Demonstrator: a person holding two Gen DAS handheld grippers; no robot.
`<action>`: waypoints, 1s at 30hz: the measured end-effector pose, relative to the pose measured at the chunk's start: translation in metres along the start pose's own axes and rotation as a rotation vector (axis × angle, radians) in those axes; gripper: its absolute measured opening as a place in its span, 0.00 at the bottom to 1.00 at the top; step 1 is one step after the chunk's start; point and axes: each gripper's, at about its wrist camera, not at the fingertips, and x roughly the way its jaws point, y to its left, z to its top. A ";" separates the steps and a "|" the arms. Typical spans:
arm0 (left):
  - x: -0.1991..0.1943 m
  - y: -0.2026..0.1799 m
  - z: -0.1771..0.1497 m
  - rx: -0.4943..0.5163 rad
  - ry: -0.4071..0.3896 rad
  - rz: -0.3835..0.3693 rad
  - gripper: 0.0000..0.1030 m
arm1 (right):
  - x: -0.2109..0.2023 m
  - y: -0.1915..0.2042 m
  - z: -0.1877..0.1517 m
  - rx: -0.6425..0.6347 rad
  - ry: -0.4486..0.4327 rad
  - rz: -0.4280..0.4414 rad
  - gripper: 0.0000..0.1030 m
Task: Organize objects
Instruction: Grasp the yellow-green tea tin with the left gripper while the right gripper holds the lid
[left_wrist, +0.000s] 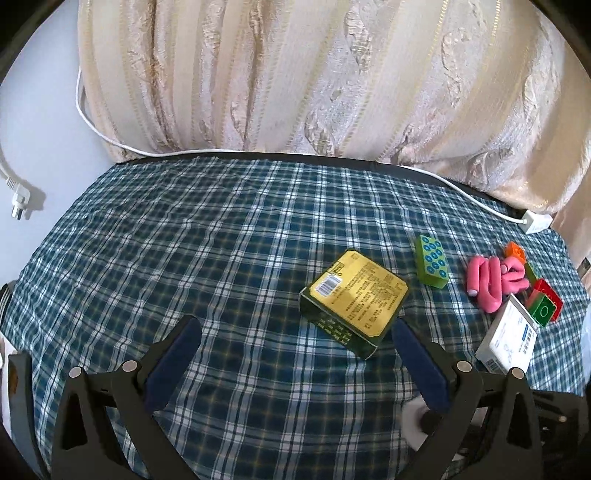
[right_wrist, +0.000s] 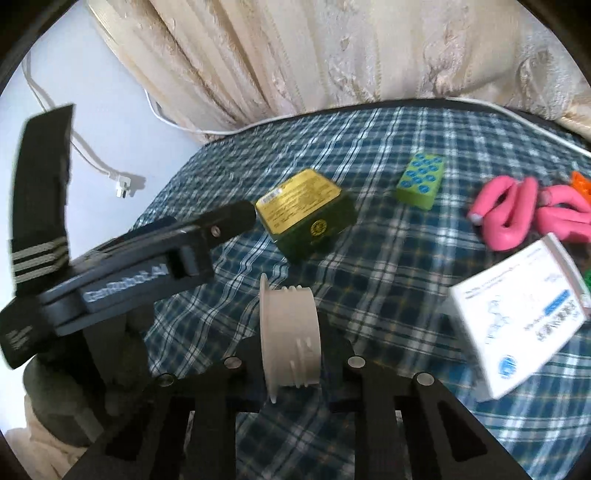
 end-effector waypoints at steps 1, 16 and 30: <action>0.000 -0.003 0.000 0.008 -0.001 -0.002 1.00 | -0.004 -0.001 -0.001 0.000 -0.009 -0.004 0.22; 0.028 -0.041 0.012 0.164 0.004 -0.036 1.00 | -0.036 -0.024 -0.028 0.022 -0.069 -0.017 0.22; 0.061 -0.044 0.009 0.168 0.068 -0.007 1.00 | -0.037 -0.027 -0.031 0.030 -0.073 0.019 0.22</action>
